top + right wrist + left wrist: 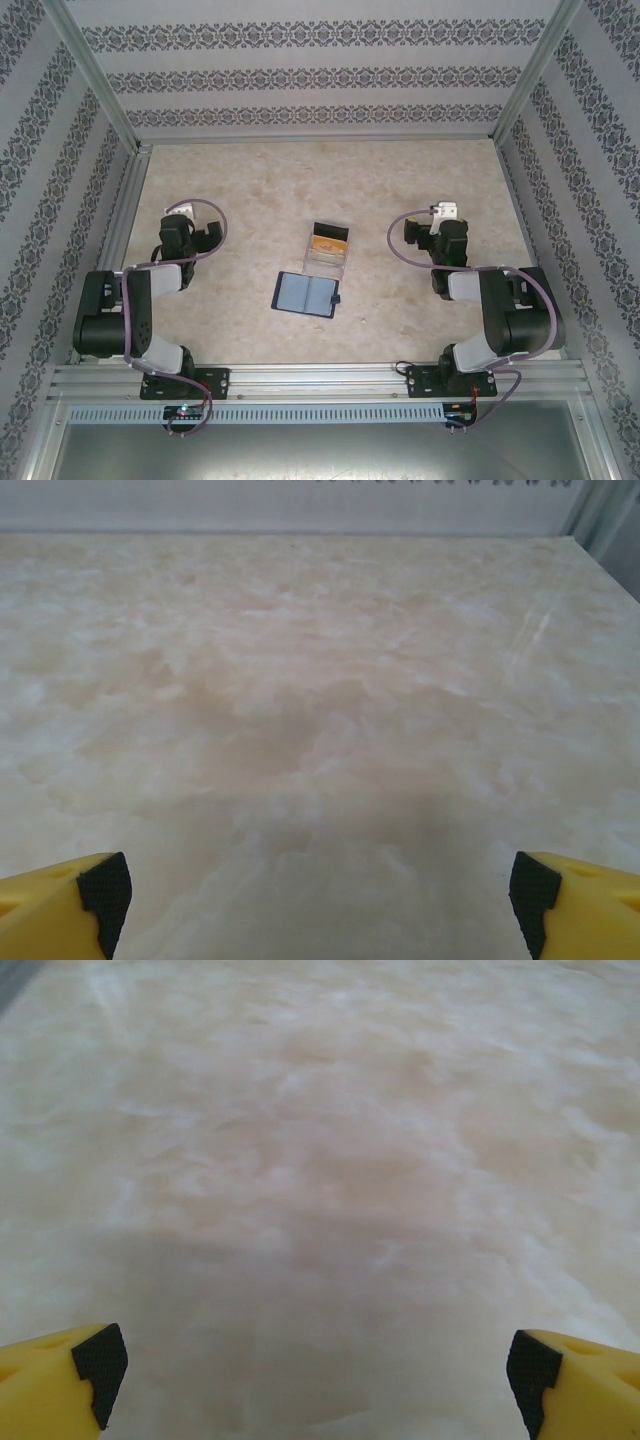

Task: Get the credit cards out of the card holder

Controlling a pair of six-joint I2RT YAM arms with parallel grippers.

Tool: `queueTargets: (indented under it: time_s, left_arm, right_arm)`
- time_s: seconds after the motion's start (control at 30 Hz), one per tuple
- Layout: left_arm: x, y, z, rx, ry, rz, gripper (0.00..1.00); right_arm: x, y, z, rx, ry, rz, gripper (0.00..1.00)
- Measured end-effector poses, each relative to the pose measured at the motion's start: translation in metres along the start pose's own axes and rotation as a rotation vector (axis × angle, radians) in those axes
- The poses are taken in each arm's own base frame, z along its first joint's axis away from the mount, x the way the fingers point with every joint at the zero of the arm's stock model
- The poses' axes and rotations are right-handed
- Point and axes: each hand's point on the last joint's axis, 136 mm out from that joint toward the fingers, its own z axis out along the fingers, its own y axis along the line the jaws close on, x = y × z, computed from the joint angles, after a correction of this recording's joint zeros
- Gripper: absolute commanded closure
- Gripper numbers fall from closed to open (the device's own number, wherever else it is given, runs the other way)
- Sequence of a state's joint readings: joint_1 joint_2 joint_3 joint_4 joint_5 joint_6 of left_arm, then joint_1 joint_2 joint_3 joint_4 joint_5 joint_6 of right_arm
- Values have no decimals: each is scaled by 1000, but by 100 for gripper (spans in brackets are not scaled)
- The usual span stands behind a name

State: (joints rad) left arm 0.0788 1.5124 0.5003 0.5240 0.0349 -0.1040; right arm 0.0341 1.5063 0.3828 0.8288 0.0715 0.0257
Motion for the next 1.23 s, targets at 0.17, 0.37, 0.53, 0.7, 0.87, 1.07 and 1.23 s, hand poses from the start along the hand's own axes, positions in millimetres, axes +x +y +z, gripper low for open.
queueTargets:
  time_s: [0.17, 0.37, 0.53, 0.7, 0.87, 1.07, 1.23]
  left_arm:
    - [0, -21, 5, 89, 10, 62, 0]
    - [-6, -27, 5, 114, -20, 90, 0]
    - [5, -28, -1, 106, -74, 102, 1]
    - [7, -27, -2, 92, -87, 104, 1]
    - [5, -26, -2, 88, -93, 104, 1]
    - [5, -26, -2, 87, -93, 107, 1]
    - [5, -26, -2, 88, -94, 107, 1]
  right_arm:
    - [-8, 6, 0, -36, -35, -3, 2]
    - [-10, 8, -1, -44, -41, -5, 2]
    - [-10, 8, -1, -48, -41, -5, 2]
    - [-10, 8, -1, -48, -40, -5, 2]
    - [-10, 8, -1, -47, -40, -5, 2]
    - [-10, 8, -1, -47, -40, -5, 2]
    - [-10, 8, -1, -47, -40, -5, 2]
